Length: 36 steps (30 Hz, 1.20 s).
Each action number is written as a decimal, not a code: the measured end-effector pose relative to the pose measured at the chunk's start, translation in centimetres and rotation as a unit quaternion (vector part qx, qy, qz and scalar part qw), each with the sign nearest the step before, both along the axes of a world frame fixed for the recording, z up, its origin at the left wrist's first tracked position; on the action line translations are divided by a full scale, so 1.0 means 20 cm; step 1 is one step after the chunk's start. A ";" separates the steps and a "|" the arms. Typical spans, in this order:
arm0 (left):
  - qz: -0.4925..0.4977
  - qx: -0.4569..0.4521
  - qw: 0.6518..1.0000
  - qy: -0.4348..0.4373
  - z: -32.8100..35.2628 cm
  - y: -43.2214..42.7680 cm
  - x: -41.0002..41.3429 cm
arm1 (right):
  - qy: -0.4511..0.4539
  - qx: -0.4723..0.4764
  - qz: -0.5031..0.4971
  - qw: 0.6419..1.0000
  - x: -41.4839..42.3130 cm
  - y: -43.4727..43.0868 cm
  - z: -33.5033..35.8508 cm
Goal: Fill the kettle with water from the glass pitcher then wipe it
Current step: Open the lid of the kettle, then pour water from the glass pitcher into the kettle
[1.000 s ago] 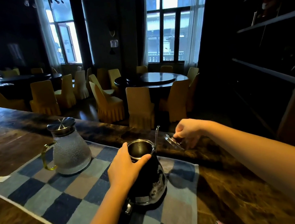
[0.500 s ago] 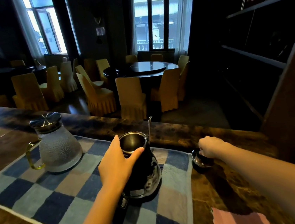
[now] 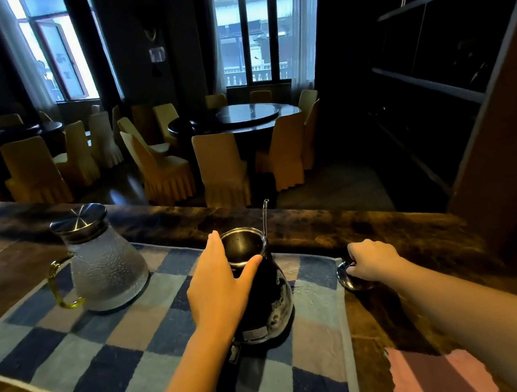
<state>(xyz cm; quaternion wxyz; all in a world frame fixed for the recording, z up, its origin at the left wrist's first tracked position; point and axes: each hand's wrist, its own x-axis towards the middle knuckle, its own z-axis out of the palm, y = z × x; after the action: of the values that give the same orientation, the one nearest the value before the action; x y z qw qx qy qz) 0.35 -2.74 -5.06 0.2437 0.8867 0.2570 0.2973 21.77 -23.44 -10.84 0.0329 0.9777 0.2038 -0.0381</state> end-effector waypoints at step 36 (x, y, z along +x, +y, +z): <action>0.102 0.187 0.967 0.137 0.07 0.86 -0.54 | -0.093 0.182 0.396 0.895 -0.81 1.20 0.59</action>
<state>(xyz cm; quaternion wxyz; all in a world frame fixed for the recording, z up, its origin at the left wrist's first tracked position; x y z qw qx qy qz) -10.54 14.45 -3.71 0.0042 0.9178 0.3172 0.2387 5.67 0.65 1.06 -0.1140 0.8043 0.5733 0.1068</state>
